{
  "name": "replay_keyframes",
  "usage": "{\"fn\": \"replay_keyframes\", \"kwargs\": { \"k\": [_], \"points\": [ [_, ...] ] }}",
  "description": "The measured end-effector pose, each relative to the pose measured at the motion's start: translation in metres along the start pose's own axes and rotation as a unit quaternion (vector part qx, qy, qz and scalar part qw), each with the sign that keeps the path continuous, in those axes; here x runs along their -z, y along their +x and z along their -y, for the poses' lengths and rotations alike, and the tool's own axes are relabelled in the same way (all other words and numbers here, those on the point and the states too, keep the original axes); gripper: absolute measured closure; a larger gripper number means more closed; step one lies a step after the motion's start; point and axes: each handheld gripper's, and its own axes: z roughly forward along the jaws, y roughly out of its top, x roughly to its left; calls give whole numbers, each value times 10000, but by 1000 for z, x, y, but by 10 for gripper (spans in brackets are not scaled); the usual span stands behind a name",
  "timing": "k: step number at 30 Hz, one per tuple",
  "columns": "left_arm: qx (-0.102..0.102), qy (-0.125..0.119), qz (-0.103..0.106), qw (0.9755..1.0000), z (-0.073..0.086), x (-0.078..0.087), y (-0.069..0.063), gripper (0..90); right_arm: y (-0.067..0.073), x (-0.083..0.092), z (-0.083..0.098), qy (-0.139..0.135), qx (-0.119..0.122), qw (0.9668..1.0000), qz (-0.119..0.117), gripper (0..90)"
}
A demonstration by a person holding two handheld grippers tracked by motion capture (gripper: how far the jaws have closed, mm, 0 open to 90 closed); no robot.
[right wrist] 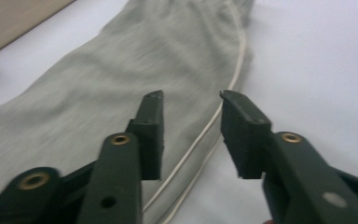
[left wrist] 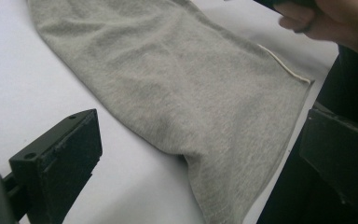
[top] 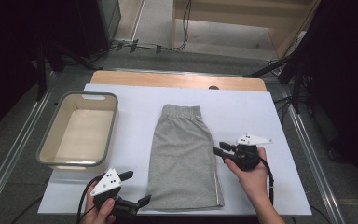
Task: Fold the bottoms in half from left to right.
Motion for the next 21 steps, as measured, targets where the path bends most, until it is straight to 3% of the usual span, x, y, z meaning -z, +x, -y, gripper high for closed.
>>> {"fn": "replay_keyframes", "kwargs": {
  "k": [2,5,11,21],
  "points": [
    [-27,-31,-10,10000,-4,-1,-2,0,6,7,10,-17,59,9999,-81,683],
    [-95,-64,-14,9999,-10,-3,-4,0,9,20,18,-101,100,9999,4,665],
    [-227,-110,-10,9997,-21,-4,-4,0,-1,42,24,-428,3,9989,174,473],
    [-328,-312,125,9989,-48,-10,-2,0,-10,66,41,-591,40,9974,401,126]
  ]
}}
